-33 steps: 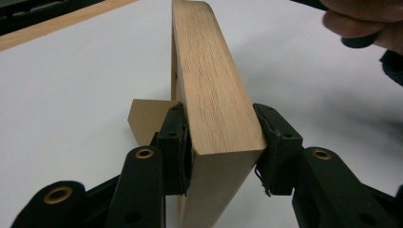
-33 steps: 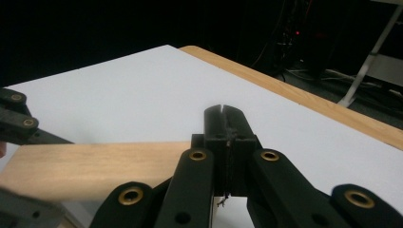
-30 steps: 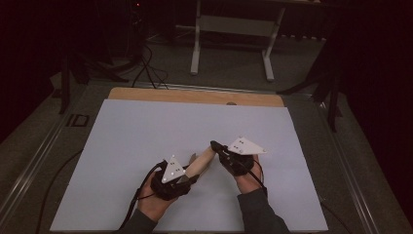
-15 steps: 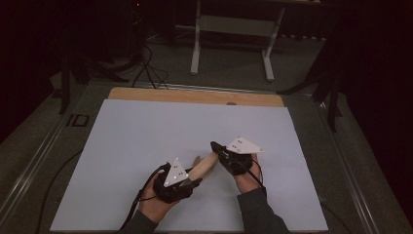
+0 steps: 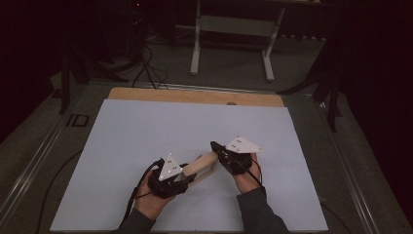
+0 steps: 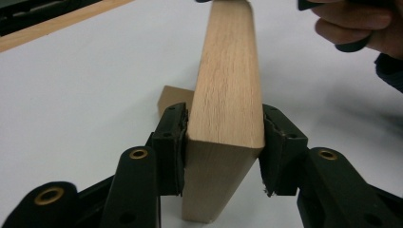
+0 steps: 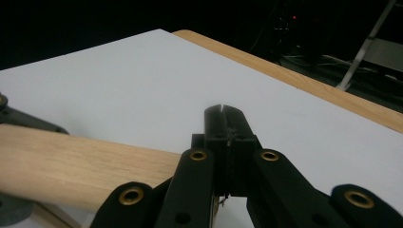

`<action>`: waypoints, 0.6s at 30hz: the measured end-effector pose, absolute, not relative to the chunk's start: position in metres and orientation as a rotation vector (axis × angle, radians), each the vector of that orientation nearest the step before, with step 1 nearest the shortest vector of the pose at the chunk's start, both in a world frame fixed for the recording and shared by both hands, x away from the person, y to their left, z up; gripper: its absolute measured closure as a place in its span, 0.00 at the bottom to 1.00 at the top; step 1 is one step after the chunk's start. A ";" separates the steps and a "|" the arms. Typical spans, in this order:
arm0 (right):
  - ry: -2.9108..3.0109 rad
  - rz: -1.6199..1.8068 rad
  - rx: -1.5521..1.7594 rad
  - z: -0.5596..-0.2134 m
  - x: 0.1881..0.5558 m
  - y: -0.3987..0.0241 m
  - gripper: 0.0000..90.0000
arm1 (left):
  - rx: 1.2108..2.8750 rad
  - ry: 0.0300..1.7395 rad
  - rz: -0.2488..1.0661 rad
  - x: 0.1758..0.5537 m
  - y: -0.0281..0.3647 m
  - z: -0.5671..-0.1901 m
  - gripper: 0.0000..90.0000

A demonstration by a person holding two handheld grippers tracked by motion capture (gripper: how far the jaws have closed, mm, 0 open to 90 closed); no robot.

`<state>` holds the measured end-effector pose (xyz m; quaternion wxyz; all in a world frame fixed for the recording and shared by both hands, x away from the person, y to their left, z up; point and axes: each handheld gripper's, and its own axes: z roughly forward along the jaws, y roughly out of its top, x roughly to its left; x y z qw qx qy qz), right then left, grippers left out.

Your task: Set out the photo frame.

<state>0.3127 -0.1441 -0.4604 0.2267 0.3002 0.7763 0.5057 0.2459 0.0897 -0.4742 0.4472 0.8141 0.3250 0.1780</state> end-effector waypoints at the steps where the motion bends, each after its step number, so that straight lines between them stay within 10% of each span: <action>1: 2.141 1.392 0.828 -0.460 0.313 -0.144 1.00 | 2.013 0.806 0.443 0.246 0.090 -0.474 0.62; 18: 2.164 1.367 0.811 -0.458 0.311 -0.144 1.00 | 2.007 0.897 0.482 0.256 0.102 -0.477 0.57</action>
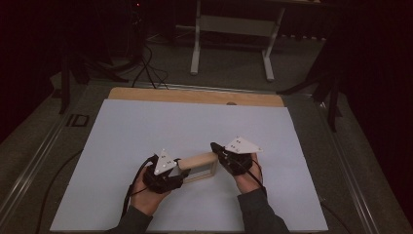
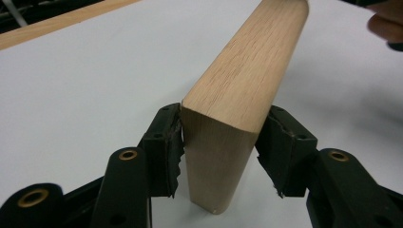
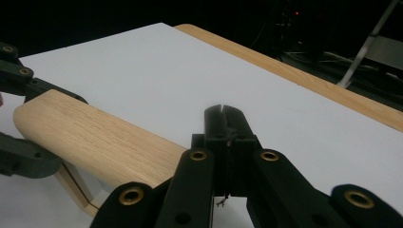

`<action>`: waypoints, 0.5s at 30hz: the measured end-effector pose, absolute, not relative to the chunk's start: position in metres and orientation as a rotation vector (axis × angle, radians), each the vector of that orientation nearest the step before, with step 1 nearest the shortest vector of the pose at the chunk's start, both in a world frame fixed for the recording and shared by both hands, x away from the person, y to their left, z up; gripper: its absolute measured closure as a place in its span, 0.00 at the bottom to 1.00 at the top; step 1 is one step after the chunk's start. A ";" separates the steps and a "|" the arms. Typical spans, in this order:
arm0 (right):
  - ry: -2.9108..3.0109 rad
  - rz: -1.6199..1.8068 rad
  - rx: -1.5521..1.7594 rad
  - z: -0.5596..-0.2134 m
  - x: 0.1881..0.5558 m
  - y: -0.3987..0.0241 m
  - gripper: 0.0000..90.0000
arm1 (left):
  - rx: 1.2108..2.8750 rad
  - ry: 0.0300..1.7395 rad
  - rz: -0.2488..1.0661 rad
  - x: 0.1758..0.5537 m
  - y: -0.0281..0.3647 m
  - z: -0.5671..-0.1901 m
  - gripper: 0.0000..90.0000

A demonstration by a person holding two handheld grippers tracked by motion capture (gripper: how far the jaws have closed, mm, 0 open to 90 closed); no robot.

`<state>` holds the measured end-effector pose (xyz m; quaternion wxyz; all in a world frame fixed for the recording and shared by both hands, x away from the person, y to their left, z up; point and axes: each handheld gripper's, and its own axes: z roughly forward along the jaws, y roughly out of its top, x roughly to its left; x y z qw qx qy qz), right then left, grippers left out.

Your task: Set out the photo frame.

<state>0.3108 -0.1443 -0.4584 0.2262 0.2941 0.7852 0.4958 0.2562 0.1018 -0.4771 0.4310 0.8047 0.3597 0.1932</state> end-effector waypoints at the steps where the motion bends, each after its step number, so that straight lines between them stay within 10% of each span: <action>1: 2.166 1.366 0.812 -0.458 0.311 -0.145 1.00 | 2.006 0.902 0.481 0.256 0.102 -0.477 0.57; 15: 2.184 1.362 0.822 -0.457 0.310 -0.147 1.00 | 1.983 0.944 0.494 0.260 0.107 -0.478 0.59</action>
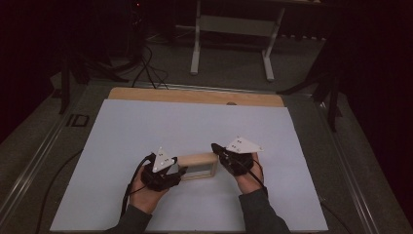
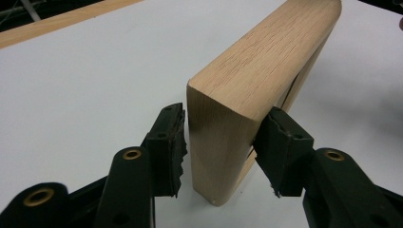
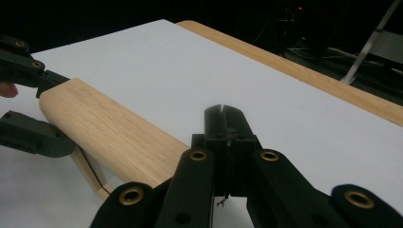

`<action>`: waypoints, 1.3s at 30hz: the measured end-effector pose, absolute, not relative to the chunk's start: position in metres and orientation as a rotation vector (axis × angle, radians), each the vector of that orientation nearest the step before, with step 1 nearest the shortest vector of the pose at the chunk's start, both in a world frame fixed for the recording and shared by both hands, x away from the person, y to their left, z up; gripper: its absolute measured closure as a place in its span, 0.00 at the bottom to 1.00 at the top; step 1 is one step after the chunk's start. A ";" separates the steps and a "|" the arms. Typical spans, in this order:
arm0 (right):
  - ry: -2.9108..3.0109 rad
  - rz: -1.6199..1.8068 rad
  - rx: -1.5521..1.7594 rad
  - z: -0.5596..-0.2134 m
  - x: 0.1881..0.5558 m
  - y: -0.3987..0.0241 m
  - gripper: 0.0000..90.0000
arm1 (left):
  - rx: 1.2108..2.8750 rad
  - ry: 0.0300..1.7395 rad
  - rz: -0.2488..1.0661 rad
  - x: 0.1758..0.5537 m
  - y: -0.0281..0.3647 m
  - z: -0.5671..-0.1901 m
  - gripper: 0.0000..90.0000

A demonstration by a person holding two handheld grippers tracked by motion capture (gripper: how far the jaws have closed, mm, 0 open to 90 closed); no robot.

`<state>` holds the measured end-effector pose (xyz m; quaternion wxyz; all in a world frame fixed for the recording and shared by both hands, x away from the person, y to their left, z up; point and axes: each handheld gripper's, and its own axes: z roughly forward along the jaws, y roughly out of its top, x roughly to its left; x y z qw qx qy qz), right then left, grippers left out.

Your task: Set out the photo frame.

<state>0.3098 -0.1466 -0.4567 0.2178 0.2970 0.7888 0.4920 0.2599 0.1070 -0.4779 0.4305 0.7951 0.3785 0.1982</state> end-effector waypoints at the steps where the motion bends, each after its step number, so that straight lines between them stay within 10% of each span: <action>1: 2.185 1.361 0.823 -0.457 0.310 -0.147 1.00 | 1.981 0.947 0.496 0.260 0.107 -0.478 0.59; 11: 2.199 1.364 0.828 -0.455 0.309 -0.148 0.98 | 1.983 0.958 0.490 0.262 0.108 -0.479 0.62; 39: 2.340 1.493 0.711 -0.454 0.305 -0.162 0.43 | 1.986 0.966 0.455 0.265 0.110 -0.481 0.61</action>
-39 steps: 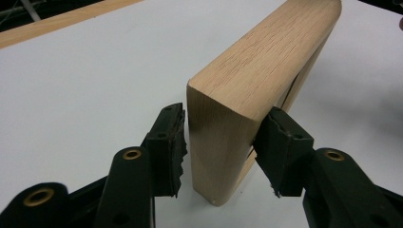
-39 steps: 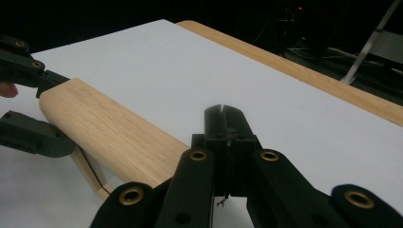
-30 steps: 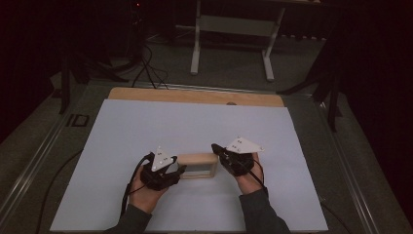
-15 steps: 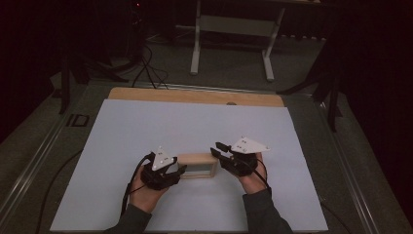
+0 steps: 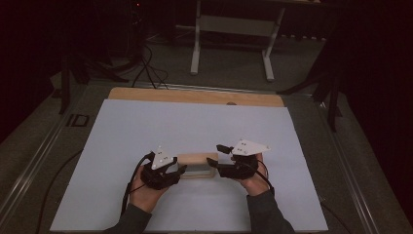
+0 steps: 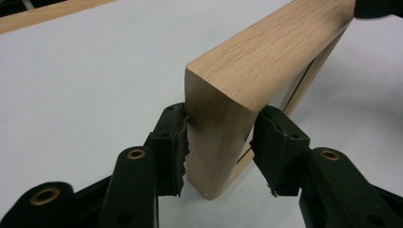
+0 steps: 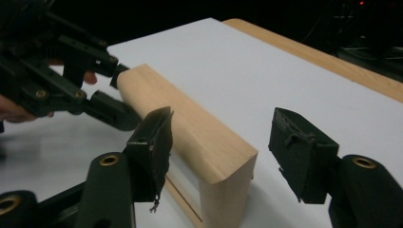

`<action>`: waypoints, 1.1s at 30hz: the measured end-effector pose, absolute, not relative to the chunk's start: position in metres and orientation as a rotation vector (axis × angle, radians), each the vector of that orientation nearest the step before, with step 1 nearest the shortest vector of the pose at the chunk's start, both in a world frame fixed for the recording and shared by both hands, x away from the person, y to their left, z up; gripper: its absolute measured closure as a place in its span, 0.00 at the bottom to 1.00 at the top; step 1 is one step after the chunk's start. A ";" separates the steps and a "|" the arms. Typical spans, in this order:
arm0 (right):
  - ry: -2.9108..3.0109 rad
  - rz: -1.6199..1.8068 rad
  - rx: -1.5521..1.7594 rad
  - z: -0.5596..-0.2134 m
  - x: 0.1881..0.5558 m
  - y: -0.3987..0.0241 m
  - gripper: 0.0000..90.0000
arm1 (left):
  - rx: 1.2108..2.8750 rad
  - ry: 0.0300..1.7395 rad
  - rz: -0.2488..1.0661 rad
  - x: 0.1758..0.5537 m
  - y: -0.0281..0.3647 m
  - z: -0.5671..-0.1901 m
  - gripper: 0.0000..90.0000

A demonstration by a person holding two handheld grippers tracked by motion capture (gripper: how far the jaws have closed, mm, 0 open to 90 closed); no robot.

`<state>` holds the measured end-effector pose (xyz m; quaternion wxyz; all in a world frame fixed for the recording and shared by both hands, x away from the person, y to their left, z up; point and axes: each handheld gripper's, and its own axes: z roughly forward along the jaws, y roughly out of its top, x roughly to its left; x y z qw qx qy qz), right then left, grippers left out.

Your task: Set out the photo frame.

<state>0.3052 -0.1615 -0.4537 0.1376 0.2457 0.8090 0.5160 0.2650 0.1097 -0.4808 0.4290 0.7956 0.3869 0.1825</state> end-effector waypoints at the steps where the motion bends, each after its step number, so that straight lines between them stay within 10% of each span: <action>1: 2.349 1.492 0.704 -0.455 0.305 -0.161 0.42 | 1.985 0.966 0.454 0.265 0.110 -0.481 0.61; 22: 2.480 1.418 0.686 -0.474 0.311 -0.154 0.39 | 1.982 0.962 0.439 0.267 0.111 -0.482 0.61; 33: 2.479 1.376 0.685 -0.477 0.313 -0.157 0.52 | 1.974 0.951 0.432 0.268 0.112 -0.482 0.61</action>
